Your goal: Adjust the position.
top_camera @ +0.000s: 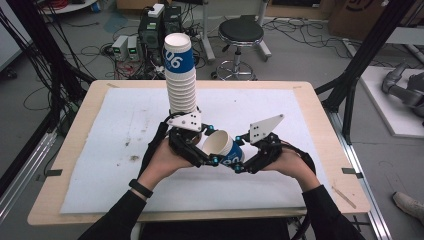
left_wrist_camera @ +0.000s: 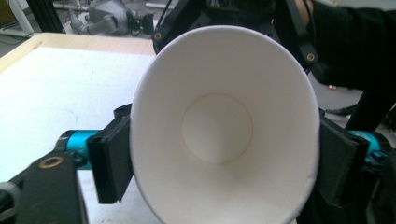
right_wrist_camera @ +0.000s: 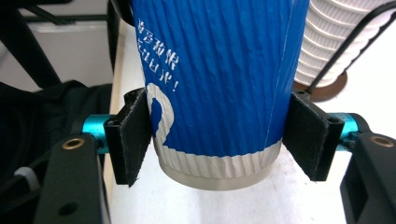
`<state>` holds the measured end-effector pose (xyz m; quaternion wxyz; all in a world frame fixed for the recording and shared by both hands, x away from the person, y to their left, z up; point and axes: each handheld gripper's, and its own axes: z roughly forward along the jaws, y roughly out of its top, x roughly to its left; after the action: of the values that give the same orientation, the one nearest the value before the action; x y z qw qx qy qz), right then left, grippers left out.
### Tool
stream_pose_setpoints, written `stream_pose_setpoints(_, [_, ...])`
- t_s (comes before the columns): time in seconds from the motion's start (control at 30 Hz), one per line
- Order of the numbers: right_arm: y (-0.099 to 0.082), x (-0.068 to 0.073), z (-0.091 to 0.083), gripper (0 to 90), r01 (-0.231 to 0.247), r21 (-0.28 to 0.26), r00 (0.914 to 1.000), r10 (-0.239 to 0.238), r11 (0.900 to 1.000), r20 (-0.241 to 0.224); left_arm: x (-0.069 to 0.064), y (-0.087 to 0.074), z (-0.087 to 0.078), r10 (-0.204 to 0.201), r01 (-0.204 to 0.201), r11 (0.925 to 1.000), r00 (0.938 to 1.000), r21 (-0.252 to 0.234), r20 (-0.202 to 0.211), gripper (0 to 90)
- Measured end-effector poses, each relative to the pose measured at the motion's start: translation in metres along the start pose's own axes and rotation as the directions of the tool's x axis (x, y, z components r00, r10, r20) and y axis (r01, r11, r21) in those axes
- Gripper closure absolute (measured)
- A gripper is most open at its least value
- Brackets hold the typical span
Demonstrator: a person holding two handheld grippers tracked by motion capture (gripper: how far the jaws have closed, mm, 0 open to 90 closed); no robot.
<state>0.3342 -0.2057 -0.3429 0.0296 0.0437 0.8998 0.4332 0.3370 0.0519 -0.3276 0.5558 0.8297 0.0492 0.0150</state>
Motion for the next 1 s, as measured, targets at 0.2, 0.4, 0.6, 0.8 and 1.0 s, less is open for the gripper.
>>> stream_pose_setpoints(0.2, [-0.003, -0.003, -0.006, 30.0, -0.026, -0.092, 0.9993, 0.024, 0.9954, -0.028, -0.002, 0.0, -0.002, -0.047, 0.046, 0.9903, 0.9988, -0.131, -0.008, 9.9])
stream_pose_setpoints(0.4, [-0.004, -0.005, -0.014, 30.1, -0.043, -0.183, 0.9988, 0.037, 0.9823, -0.033, 0.0, -0.004, -0.003, -0.093, 0.097, 0.9689, 0.9953, -0.228, 0.025, 8.6])
stream_pose_setpoints(0.6, [-0.004, -0.004, -0.016, 30.1, -0.055, -0.234, 0.9984, 0.05, 0.9707, -0.026, 0.001, -0.008, -0.001, -0.135, 0.144, 0.9458, 0.9895, -0.291, 0.051, 8.6])
stream_pose_setpoints(0.8, [-0.004, -0.004, -0.011, 30.1, -0.062, -0.253, 0.9979, 0.055, 0.9655, -0.035, 0.002, -0.01, 0.002, -0.144, 0.158, 0.9335, 0.9872, -0.322, 0.067, 9.1])
stream_pose_setpoints(1.0, [-0.004, -0.003, -0.008, 30.1, -0.065, -0.26, 0.9976, 0.056, 0.9635, -0.04, 0.001, -0.01, -0.002, -0.123, 0.138, 0.9315, 0.9903, -0.337, 0.064, 20.2])
